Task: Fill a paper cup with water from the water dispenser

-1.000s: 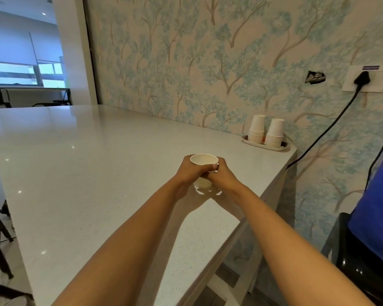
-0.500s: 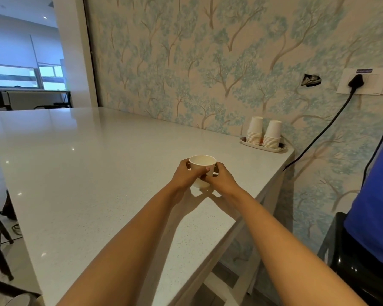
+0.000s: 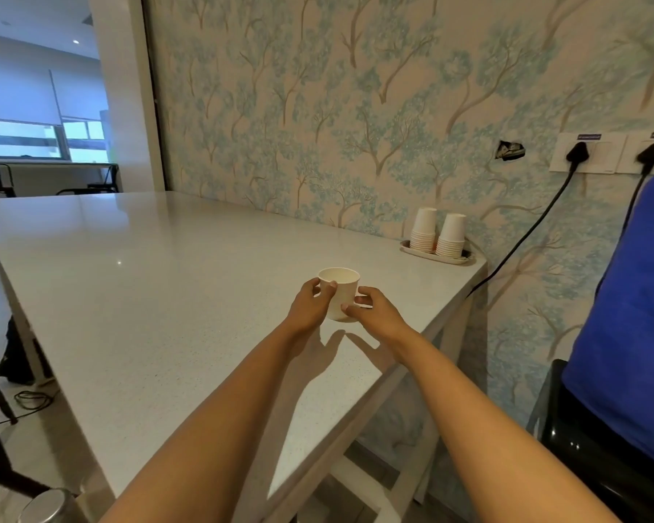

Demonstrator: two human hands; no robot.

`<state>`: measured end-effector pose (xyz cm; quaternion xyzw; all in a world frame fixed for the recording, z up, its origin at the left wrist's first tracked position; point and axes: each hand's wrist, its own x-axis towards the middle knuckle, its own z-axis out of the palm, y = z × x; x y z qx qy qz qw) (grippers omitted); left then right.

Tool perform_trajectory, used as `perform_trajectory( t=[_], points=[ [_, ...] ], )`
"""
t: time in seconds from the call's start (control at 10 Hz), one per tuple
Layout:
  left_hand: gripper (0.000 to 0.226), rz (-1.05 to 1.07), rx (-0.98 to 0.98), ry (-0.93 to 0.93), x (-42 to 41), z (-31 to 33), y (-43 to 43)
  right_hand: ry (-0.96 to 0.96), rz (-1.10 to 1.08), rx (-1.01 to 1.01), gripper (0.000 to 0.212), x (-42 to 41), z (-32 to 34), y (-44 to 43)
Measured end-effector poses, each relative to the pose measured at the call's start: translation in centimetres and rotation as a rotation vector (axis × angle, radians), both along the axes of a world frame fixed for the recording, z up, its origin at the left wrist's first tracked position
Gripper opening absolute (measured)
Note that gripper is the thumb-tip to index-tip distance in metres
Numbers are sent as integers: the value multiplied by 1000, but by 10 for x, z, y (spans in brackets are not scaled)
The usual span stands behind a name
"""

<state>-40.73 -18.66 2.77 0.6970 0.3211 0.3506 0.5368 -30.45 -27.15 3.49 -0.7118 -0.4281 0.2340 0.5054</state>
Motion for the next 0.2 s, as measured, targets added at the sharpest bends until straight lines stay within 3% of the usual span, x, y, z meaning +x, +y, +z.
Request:
perform_trajectory(
  t=[0.2],
  points=[
    [58,-39,-41,1,1,2,-27,11,-46,87,58,-2,4,-37]
  ],
)
